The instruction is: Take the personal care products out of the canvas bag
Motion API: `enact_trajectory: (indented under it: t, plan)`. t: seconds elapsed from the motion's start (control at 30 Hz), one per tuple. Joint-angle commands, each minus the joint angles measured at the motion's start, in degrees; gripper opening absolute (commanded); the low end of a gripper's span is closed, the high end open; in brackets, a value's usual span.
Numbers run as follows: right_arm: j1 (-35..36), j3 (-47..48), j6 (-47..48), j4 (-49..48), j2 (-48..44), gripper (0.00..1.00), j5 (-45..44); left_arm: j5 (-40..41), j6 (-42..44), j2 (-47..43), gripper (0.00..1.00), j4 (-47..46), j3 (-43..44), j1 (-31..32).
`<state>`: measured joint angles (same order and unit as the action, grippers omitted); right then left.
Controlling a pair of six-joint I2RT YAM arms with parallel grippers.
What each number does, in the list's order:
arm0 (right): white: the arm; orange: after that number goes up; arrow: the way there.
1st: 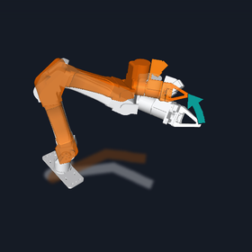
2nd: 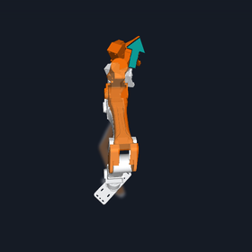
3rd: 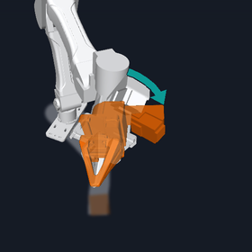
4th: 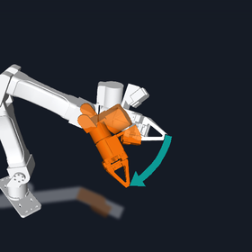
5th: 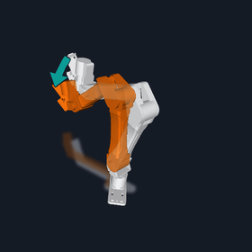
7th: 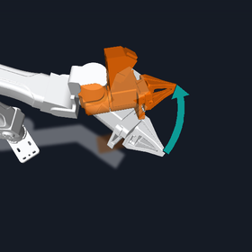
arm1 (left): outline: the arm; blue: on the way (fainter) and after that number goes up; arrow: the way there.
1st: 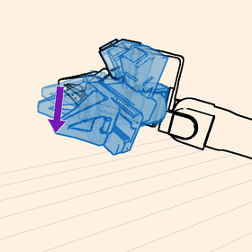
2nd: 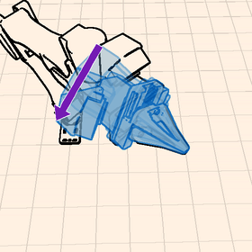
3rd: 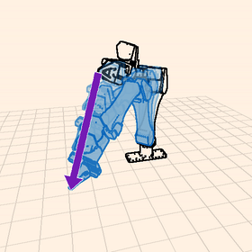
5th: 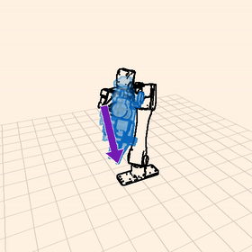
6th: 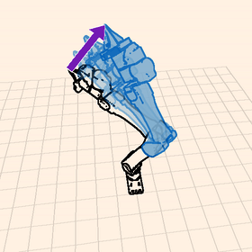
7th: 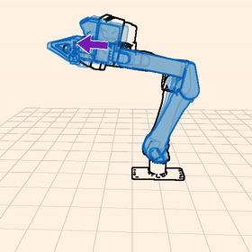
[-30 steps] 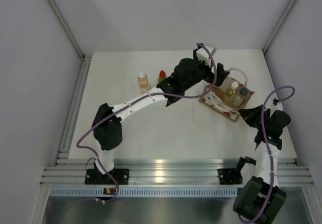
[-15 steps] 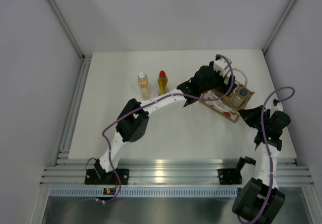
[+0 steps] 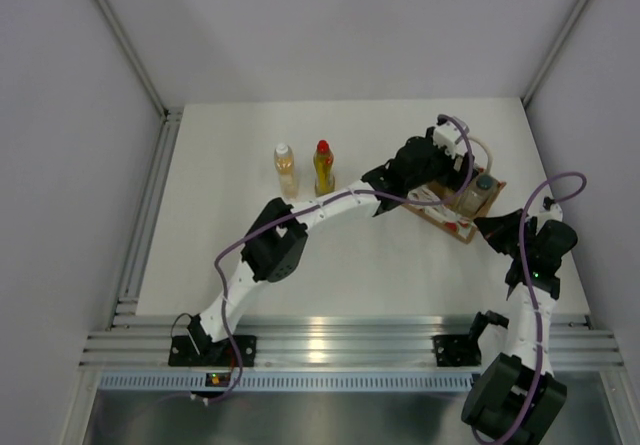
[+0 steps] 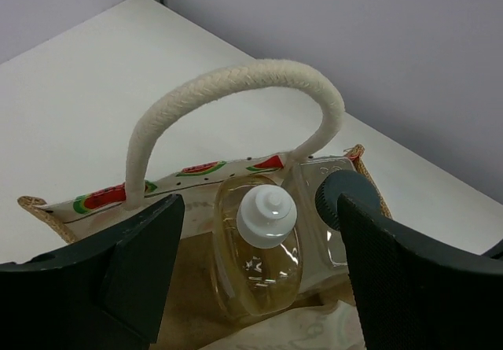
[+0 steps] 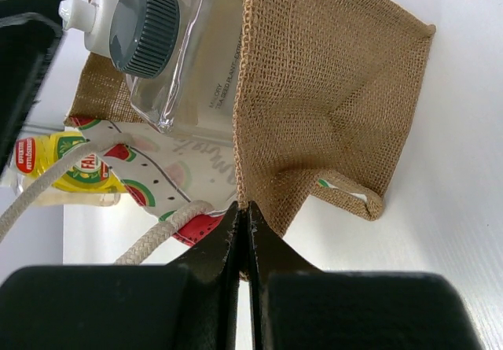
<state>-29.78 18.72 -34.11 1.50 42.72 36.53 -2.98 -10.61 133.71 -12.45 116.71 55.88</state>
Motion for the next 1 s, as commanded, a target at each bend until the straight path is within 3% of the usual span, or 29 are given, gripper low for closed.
enact_trajectory:
  t: [0.0,0.17,0.4,0.47,0.6,0.63,0.67,0.73,0.77,0.8,0.83,0.97]
  plan:
    - [0.4,-0.3,0.2,2.3,-0.7,0.01,0.9,2.4,1.5,2.0,0.82,-3.2,3.4,1.2]
    - [0.4,-0.3,0.4,2.3,-0.7,0.01,1.1,6.3,1.2,4.5,0.74,-3.4,6.2,1.5]
    - [0.4,-0.4,0.4,1.9,-0.4,0.01,1.2,7.0,0.1,7.4,0.71,-4.1,7.4,1.7]
    - [0.4,-0.4,0.4,1.8,-0.1,0.01,1.4,7.4,-0.2,7.7,0.60,-4.4,7.7,1.8]
    - [0.4,-0.3,0.4,1.7,-0.2,0.01,1.6,7.6,-0.1,8.2,0.55,-4.3,8.1,1.7]
    - [0.4,-0.3,0.4,1.7,-0.3,0.01,1.6,7.7,0.0,8.1,0.52,-4.3,8.1,1.8]
    - [0.4,-0.3,0.4,1.6,-0.2,0.01,1.5,7.7,-0.1,8.1,0.40,-4.3,8.1,1.7]
    - [0.4,-0.4,0.4,1.6,-0.2,0.01,1.6,7.6,-0.3,7.8,0.27,-4.1,8.1,1.7]
    - [0.4,-0.4,0.4,1.6,-0.2,0.01,1.6,7.6,-0.5,7.7,0.12,-4.1,8.2,1.8]
    - [0.4,-0.4,0.4,1.6,-0.1,0.01,1.6,7.4,-0.7,7.6,0.05,-4.1,8.4,1.8]
    - [0.4,-0.4,0.4,1.6,-0.1,0.01,1.6,7.5,-1.2,7.7,0.00,-3.6,8.6,1.8]
    - [0.4,-0.4,0.5,1.4,0.0,0.01,1.5,8.3,-0.8,6.7,0.00,-2.7,9.9,2.2]
